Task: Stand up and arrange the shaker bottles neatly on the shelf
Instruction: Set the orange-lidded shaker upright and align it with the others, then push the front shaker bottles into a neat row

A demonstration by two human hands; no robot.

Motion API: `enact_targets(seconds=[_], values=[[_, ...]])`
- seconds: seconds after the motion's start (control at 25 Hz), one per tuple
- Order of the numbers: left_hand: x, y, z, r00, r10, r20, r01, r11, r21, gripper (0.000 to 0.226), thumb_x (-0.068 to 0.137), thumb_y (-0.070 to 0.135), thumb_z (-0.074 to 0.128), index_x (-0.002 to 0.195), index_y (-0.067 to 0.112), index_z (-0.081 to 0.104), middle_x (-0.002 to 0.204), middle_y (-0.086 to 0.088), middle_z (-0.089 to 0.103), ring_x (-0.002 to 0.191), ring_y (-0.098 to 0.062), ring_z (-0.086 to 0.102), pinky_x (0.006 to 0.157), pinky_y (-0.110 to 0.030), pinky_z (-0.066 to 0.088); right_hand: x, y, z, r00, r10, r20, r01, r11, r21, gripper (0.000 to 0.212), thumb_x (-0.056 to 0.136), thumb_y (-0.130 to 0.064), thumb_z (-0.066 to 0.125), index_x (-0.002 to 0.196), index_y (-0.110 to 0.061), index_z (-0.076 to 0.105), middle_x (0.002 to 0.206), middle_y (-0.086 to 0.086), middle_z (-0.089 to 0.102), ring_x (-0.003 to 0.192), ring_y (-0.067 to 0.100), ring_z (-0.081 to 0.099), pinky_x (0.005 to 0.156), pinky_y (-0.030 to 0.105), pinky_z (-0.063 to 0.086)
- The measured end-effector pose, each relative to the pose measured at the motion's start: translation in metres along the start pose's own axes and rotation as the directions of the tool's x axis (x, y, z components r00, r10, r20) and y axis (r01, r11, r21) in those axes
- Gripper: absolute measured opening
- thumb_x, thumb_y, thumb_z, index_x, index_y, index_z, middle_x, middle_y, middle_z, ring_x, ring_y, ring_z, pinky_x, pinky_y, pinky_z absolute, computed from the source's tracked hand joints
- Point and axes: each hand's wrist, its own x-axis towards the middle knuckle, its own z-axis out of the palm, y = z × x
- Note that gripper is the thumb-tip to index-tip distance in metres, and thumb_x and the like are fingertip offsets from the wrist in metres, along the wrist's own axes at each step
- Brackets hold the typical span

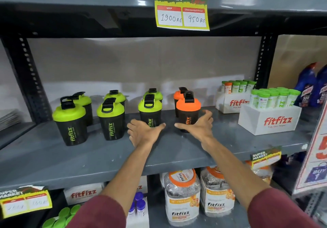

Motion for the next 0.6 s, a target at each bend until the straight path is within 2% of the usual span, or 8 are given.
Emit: enact_targets(seconds=[0.12, 0.28, 0.6], values=[[0.007, 0.001, 0.014, 0.996, 0.008, -0.088, 0.005, 0.990, 0.143, 0.110, 0.059, 0.068, 0.082, 0.134, 0.001, 0.041, 0.140, -0.016, 0.047, 0.132, -0.036, 0.041, 0.104, -0.047, 0.038, 0.006, 0.003, 0.008, 1.000, -0.018, 0.000, 0.018, 0.992, -0.121, 0.112, 0.051, -0.052, 0.093, 0.134, -0.013, 0.027, 0.142, 0.013, 0.043, 0.135, 0.037, 0.041, 0.109, 0.055, 0.034], [0.008, 0.000, 0.019, 0.990, 0.057, -0.128, -0.033, 0.982, 0.185, 0.098, 0.065, 0.068, 0.078, 0.130, 0.002, 0.046, 0.136, -0.017, 0.053, 0.131, -0.037, 0.043, 0.102, -0.047, 0.039, 0.011, 0.005, 0.010, 0.999, -0.037, 0.020, 0.039, 0.989, -0.142, 0.094, 0.065, -0.044, 0.088, 0.132, -0.011, 0.032, 0.140, 0.012, 0.048, 0.134, 0.037, 0.044, 0.106, 0.053, 0.032], [-0.008, 0.001, 0.022, 0.980, 0.158, -0.123, -0.120, 0.955, 0.270, 0.098, 0.063, 0.076, 0.073, 0.126, 0.006, 0.047, 0.135, -0.016, 0.056, 0.130, -0.036, 0.044, 0.103, -0.046, 0.037, 0.005, 0.010, 0.009, 0.995, -0.093, 0.047, 0.099, 0.986, -0.135, 0.088, 0.067, -0.048, 0.085, 0.129, -0.013, 0.034, 0.135, 0.012, 0.052, 0.130, 0.036, 0.049, 0.106, 0.054, 0.034]])
